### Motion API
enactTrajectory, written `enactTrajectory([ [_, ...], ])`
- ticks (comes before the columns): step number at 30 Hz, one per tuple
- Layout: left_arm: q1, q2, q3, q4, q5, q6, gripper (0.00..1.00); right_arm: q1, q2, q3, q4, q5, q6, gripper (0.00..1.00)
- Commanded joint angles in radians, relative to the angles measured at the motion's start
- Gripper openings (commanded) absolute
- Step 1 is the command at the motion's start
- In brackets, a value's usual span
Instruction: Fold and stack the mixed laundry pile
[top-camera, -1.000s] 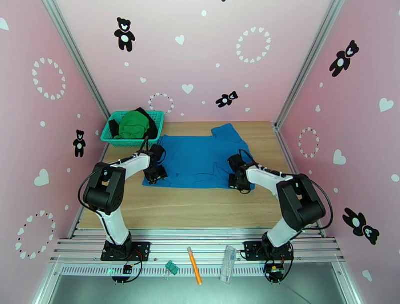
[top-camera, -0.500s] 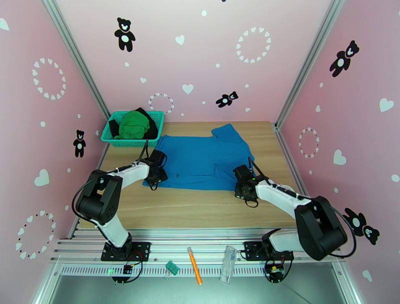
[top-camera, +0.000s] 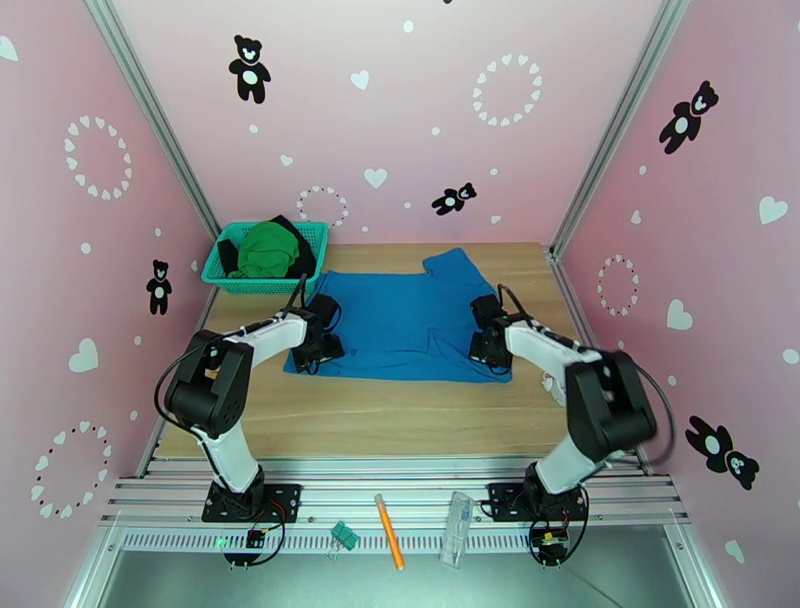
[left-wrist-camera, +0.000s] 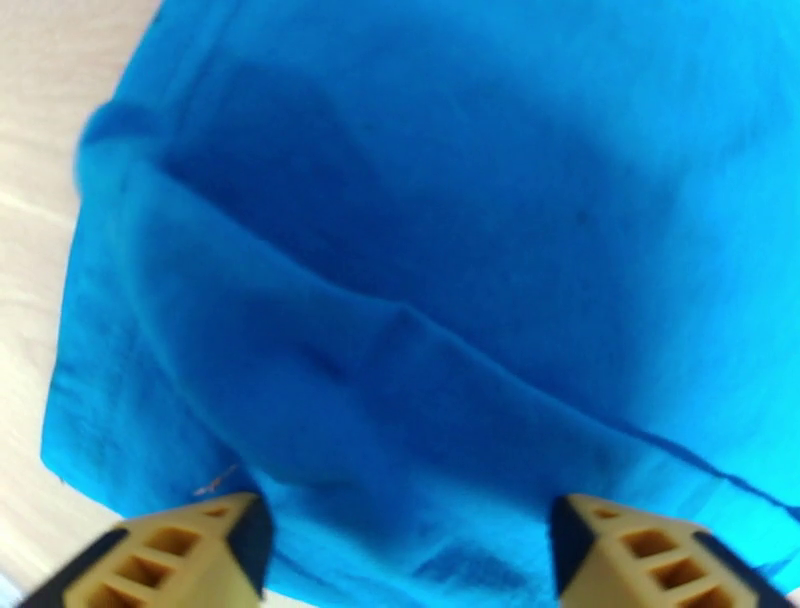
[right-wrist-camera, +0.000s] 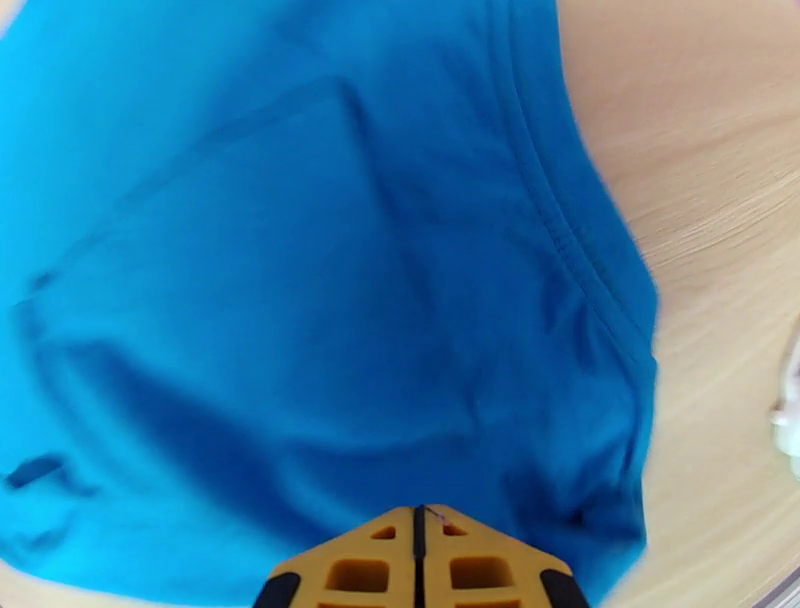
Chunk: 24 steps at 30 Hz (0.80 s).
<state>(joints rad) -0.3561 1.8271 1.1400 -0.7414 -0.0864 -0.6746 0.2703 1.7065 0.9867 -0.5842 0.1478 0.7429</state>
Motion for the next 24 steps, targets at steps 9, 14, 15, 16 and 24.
enactTrajectory([
  [9,0.002,0.200,-0.039,0.017,0.091,0.013,0.84,-0.005,0.163,0.136,-0.160,-0.009,-0.038,0.03],
  [14,-0.010,0.183,-0.132,0.045,0.094,0.001,0.84,0.043,0.094,0.044,-0.172,0.035,0.014,0.03],
  [15,-0.011,0.174,-0.154,0.051,0.091,-0.003,0.84,0.054,0.074,0.021,-0.172,0.046,0.027,0.03],
  [16,-0.011,0.167,-0.175,0.056,0.091,-0.005,0.84,0.065,0.060,0.004,-0.173,0.055,0.038,0.03],
  [24,-0.027,0.081,-0.373,0.147,0.115,-0.049,0.84,0.110,-0.069,-0.138,-0.171,0.102,0.124,0.04],
])
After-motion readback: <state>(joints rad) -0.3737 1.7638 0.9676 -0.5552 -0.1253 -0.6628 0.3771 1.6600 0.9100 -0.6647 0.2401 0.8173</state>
